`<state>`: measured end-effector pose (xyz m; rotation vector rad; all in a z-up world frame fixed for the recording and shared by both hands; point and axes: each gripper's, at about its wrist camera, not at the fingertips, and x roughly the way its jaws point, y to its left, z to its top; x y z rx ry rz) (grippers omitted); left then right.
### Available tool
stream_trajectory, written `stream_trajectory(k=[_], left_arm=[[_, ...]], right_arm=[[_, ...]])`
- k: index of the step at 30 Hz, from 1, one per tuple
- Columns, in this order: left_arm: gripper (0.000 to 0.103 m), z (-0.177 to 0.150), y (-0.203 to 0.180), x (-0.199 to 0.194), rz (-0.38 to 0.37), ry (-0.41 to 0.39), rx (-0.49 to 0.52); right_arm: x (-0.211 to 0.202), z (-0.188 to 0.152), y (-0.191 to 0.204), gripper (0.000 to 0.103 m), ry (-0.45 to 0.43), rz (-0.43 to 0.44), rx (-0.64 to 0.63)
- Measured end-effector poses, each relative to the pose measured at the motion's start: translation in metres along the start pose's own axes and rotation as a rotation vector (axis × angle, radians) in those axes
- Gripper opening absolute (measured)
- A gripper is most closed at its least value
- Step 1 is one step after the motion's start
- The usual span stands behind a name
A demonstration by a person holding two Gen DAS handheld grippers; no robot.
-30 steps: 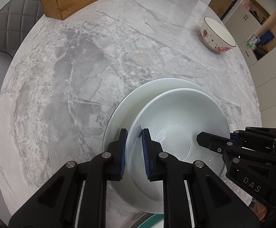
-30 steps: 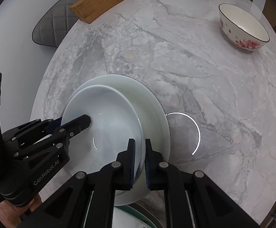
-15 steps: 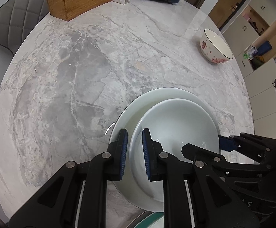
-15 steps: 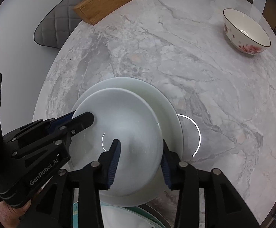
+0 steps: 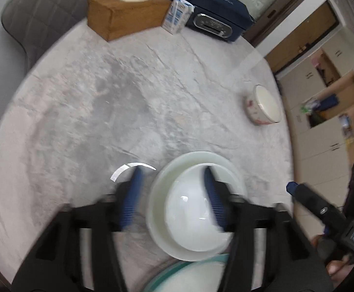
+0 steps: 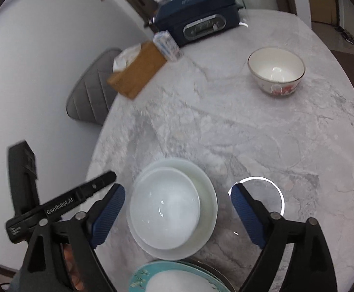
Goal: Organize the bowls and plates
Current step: 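Lower the smaller bowl into the large bowl and open the left gripper, then move the left gripper to the pink-floral white bowl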
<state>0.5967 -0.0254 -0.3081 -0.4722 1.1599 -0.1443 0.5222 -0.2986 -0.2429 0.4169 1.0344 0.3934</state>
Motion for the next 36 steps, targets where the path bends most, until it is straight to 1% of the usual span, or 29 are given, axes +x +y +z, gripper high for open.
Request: stream_trajectory(k=[1,2,3,4,5,6,8,9,12,14,16,19,21,22,24,27,29,33,36], left_arm=[[0.06,0.005,0.0,-0.003,-0.037,-0.02,-0.005],[0.06,0.01,0.0,-0.006,-0.048,-0.053,-0.003],[0.061,0.015,-0.003,-0.008,-0.059,-0.077,0.005],[0.061,0.021,-0.008,-0.009,-0.069,-0.088,0.028],[0.061,0.027,-0.015,-0.008,-0.057,-0.088,0.055],[0.061,0.032,-0.022,-0.007,-0.046,-0.087,0.079],[0.061,0.045,-0.036,-0.002,-0.044,-0.076,0.124],[0.061,0.052,-0.044,0.002,-0.033,-0.075,0.145],[0.061,0.075,-0.068,0.015,-0.036,-0.068,0.198],[0.061,0.093,-0.087,0.029,0.0,-0.044,0.225],[0.061,0.111,-0.108,0.045,0.007,-0.017,0.276],[0.061,0.132,-0.146,0.072,0.05,0.008,0.413],[0.061,0.142,-0.168,0.09,0.074,0.01,0.475],[0.061,0.148,-0.178,0.101,0.087,0.019,0.494],[0.061,0.158,-0.191,0.125,0.098,0.055,0.502],[0.061,0.169,-0.209,0.157,0.128,0.084,0.522],[0.061,0.174,-0.219,0.178,0.146,0.104,0.539],[0.061,0.179,-0.234,0.211,0.165,0.121,0.57],[0.061,0.18,-0.237,0.232,0.169,0.14,0.578]], right_arm=[[-0.011,0.003,-0.007,0.103,-0.05,0.018,0.035],[-0.019,0.007,-0.017,0.103,-0.089,0.056,0.079],[-0.024,0.01,-0.031,0.103,-0.107,0.118,0.145],[-0.026,0.013,-0.044,0.103,-0.105,0.155,0.202],[-0.028,0.016,-0.055,0.103,-0.104,0.158,0.244],[-0.032,0.018,-0.066,0.103,-0.124,0.129,0.25],[-0.039,0.024,-0.075,0.103,-0.166,0.054,0.212],[-0.04,0.028,-0.081,0.103,-0.177,0.031,0.199],[-0.042,0.042,-0.1,0.103,-0.207,0.0,0.183],[-0.04,0.054,-0.114,0.103,-0.225,-0.018,0.177],[-0.035,0.067,-0.131,0.103,-0.198,-0.052,0.204],[-0.027,0.087,-0.152,0.103,-0.165,-0.068,0.233],[-0.017,0.102,-0.164,0.103,-0.109,-0.08,0.245],[-0.011,0.11,-0.171,0.103,-0.075,-0.063,0.266],[0.0,0.121,-0.186,0.103,-0.045,-0.021,0.311],[0.014,0.137,-0.201,0.103,-0.023,-0.047,0.339],[0.027,0.145,-0.209,0.103,0.017,-0.067,0.362],[0.046,0.158,-0.218,0.103,0.041,-0.071,0.36],[0.059,0.168,-0.221,0.102,0.059,-0.071,0.349]])
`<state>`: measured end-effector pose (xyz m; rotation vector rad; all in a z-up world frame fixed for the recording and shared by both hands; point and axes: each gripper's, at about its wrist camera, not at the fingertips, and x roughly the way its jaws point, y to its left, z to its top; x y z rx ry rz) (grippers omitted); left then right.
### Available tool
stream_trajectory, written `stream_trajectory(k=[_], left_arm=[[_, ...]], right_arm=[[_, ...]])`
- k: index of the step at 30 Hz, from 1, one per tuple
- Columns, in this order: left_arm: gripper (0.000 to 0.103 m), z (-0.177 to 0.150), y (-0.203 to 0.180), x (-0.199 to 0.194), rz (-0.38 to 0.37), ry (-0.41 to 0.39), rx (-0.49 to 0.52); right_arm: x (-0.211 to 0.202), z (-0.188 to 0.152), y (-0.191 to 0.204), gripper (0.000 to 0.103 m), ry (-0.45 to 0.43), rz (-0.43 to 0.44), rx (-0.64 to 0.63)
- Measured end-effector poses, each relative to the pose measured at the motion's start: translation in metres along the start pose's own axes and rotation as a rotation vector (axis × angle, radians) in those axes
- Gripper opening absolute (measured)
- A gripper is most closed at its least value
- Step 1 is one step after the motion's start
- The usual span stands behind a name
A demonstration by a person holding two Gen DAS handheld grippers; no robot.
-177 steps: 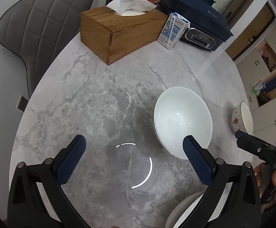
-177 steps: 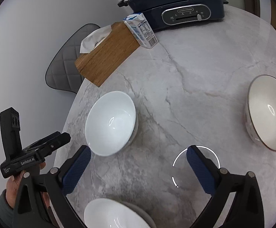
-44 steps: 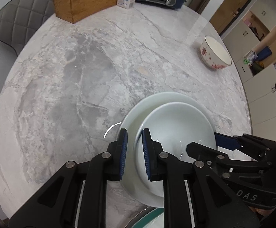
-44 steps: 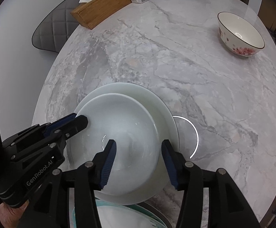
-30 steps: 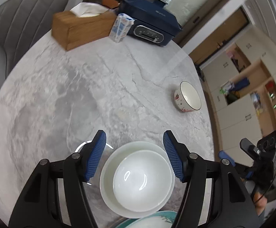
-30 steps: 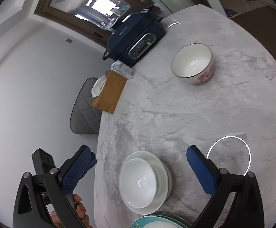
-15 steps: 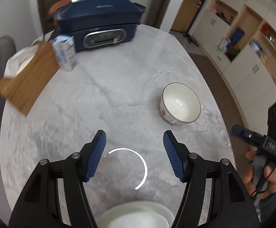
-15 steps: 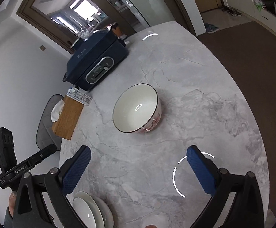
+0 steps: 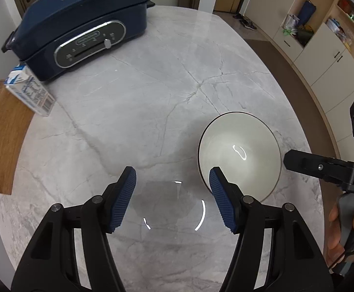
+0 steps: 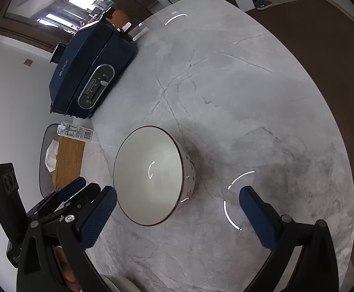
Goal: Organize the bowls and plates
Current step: 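Move the left gripper to the pink-floral white bowl, then close the left gripper on the pink-floral bowl's rim, then lift the pink-floral bowl with the left gripper over the nested bowls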
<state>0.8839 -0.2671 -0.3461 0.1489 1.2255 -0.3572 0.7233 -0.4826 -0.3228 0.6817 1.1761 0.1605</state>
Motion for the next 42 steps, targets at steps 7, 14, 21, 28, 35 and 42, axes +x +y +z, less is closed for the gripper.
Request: stream_trajectory(k=[7,14,21,28,35,42], left_arm=[[0.061,0.005,-0.008,0.035,0.014,0.032,0.022],[0.051,0.008,-0.007,0.048,0.014,0.043,-0.007],[0.024,0.007,-0.019,0.053,-0.003,0.065,0.023],[0.006,0.006,-0.027,0.052,-0.017,0.077,0.015],[0.006,-0.002,-0.029,0.036,-0.005,0.06,0.037],[0.006,-0.018,-0.02,0.003,0.0,0.03,0.007]], right_arm=[[0.023,0.008,-0.004,0.085,0.056,-0.05,-0.011],[0.032,0.008,-0.008,0.059,0.076,-0.062,-0.014],[0.039,0.006,-0.006,0.033,0.092,-0.059,-0.028],[0.041,0.003,0.008,0.022,0.097,-0.072,-0.068],[0.036,-0.001,0.014,0.02,0.102,-0.069,-0.075],[0.023,-0.014,0.036,0.019,0.105,-0.065,-0.111]])
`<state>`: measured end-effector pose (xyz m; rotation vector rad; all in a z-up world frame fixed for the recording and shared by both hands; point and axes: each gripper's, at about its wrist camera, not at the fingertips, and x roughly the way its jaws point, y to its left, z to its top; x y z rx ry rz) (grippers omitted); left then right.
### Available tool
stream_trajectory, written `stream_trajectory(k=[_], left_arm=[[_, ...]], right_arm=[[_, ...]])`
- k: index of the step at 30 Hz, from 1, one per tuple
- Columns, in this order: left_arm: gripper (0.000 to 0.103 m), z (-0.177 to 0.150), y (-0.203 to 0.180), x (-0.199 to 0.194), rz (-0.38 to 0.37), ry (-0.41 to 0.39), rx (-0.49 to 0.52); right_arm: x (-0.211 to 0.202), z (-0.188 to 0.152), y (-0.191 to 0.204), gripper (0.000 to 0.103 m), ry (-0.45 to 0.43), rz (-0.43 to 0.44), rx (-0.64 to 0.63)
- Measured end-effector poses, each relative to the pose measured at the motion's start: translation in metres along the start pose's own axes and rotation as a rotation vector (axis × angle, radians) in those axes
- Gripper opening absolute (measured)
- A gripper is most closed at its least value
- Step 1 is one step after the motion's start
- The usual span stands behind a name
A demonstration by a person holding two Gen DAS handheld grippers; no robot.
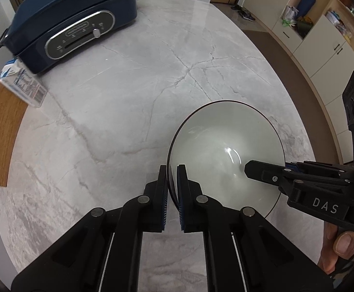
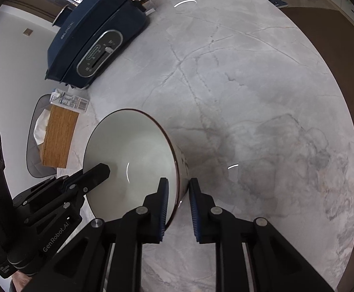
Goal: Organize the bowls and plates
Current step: 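Lift the pink-floral bowl with the left gripper over the nested bowls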
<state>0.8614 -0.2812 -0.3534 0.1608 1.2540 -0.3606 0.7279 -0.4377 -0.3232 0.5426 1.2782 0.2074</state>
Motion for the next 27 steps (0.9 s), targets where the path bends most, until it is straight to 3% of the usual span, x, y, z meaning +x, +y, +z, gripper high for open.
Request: stream_trajectory(k=[7,15,27], left_arm=[[0.006,-0.048,0.02,-0.058,0.013,-0.048,-0.048],[0.006,-0.124,0.052,-0.126,0.038,-0.104,-0.132],[0.006,-0.246,0.09,-0.174,0.064,-0.114,-0.249]], right_arm=[[-0.017,-0.029,0.038,0.019,0.006,0.016,-0.068],[-0.024,-0.083,0.092,0.019,0.04,0.052,-0.157],[-0.007,-0.182,0.151,0.02,0.129,0.044,-0.277]])
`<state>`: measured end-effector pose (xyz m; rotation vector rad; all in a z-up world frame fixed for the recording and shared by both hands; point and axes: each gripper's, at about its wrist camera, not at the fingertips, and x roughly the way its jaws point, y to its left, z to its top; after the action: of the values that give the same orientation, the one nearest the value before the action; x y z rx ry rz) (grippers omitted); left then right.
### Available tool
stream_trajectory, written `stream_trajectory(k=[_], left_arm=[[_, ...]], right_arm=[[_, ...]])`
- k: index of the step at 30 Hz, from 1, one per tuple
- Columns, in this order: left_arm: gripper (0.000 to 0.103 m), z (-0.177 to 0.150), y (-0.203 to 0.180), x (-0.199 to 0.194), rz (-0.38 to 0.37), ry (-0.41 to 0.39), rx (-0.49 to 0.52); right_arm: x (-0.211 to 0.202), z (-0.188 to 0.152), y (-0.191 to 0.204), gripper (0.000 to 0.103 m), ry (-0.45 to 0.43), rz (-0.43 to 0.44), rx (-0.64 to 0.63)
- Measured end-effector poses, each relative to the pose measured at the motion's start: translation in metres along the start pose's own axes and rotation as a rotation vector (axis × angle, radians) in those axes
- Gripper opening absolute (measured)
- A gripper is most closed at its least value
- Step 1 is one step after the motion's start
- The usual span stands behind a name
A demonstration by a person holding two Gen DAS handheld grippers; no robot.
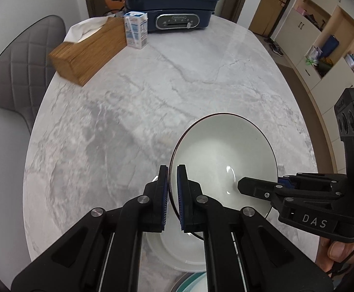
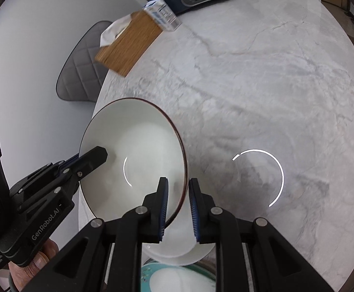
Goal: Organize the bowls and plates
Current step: 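Lift the pink-floral bowl with the left gripper over the nested bowls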
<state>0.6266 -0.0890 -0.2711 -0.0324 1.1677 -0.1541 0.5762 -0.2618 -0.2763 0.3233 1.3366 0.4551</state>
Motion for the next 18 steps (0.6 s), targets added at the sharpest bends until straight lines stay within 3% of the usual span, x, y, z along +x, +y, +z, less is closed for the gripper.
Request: stream_trajectory(k=[7,18], left_arm=[[0.006,-0.045,0.01,0.0,-0.021,0.039,-0.029],[0.006,-0.067,0.014,0.022,-0.027,0.074,-0.038]], right_arm=[[0.012,-0.034,0.009,0.019,0.044,-0.021,0.012],[0.029,-0.059,0.008,0.019,0.071,-0.071,0.01]])
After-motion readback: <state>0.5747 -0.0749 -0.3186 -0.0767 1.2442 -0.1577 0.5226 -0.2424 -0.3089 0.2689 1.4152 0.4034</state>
